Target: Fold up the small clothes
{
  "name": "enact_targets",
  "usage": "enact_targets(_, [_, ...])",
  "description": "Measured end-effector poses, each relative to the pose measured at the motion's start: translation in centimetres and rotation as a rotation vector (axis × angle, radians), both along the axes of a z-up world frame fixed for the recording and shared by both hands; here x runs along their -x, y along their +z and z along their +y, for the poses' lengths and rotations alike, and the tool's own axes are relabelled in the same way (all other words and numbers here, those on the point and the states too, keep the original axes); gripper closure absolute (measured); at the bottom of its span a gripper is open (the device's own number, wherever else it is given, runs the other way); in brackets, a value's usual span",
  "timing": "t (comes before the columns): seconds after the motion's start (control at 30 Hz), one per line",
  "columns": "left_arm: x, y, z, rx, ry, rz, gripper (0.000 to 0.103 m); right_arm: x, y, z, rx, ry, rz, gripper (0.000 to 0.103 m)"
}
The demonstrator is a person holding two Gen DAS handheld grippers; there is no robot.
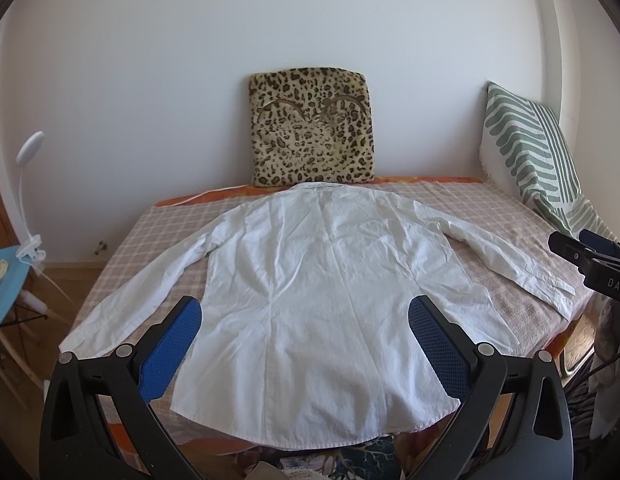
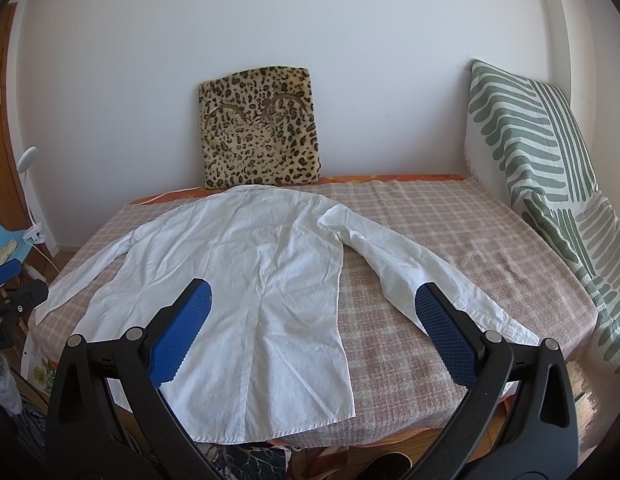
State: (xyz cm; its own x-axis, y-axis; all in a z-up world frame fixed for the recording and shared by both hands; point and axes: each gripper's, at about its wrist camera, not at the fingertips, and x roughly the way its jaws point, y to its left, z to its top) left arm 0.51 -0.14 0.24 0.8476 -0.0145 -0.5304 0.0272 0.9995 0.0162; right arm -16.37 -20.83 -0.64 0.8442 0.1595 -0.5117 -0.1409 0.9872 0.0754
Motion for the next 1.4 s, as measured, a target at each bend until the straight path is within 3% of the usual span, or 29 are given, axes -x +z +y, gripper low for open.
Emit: enact_targets(1.4, [-0.41,-0.23,0.85,-0.01,0.011,-0.001,0.0,-0.33,-0.68,0.43,-0.01,0.004,0.005,0.0])
